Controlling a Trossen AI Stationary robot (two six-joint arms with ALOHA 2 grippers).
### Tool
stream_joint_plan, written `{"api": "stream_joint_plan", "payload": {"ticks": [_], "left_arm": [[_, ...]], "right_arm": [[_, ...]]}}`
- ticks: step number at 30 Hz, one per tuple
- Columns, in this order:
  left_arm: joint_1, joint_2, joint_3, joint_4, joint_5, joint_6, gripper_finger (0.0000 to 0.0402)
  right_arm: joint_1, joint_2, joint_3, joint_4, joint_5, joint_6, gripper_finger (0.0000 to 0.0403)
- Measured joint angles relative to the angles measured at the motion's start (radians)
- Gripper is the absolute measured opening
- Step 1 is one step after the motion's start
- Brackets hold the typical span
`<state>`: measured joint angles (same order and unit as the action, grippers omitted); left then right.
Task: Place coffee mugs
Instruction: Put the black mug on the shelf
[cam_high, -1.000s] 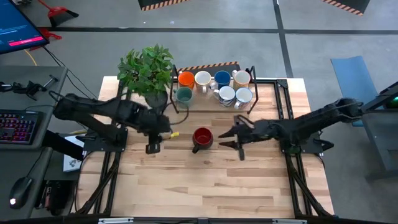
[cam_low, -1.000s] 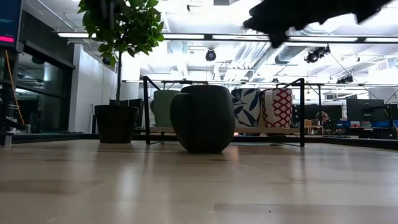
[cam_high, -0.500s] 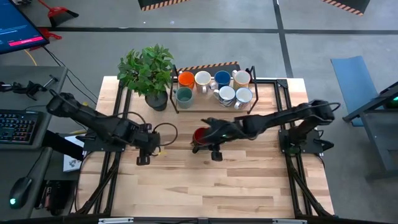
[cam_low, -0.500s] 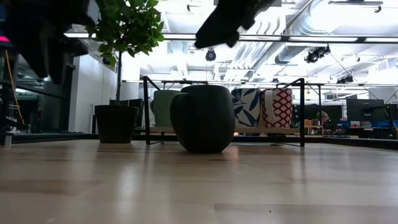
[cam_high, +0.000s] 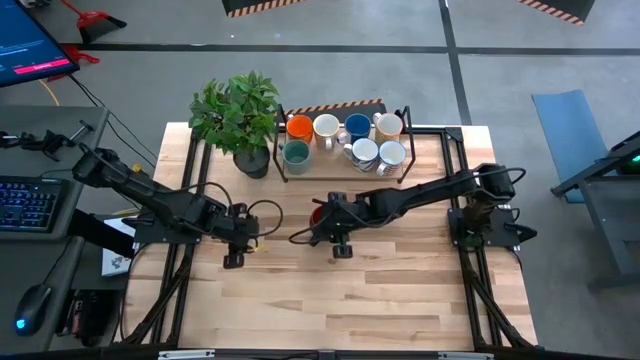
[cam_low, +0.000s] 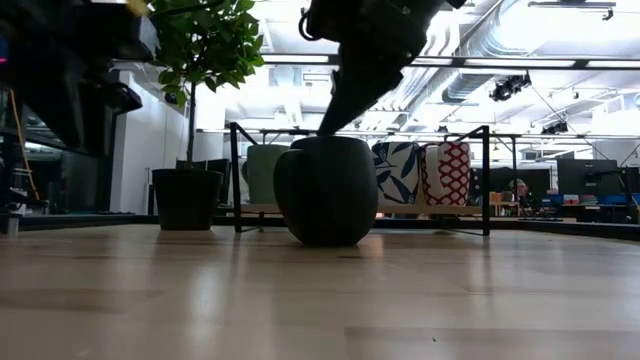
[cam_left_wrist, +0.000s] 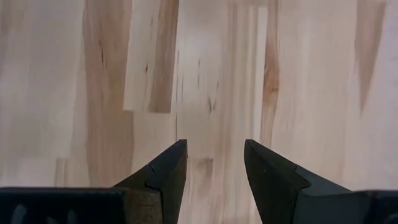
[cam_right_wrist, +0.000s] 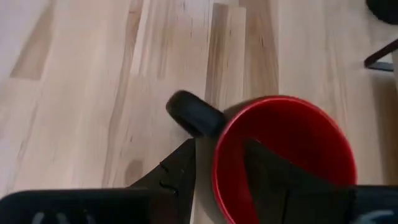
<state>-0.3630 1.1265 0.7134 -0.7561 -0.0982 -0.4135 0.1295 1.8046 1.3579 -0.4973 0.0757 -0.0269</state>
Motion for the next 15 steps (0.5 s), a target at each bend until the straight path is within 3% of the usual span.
{"api": "stream_joint_plan", "payload": {"ticks": [15], "left_arm": [[0.000, 0.000, -0.001, 0.040, -0.011, 0.004, 0.0150]], "right_arm": [[-0.030, 0.043, -0.018, -0.002, -0.022, 0.019, 0.0113]]}}
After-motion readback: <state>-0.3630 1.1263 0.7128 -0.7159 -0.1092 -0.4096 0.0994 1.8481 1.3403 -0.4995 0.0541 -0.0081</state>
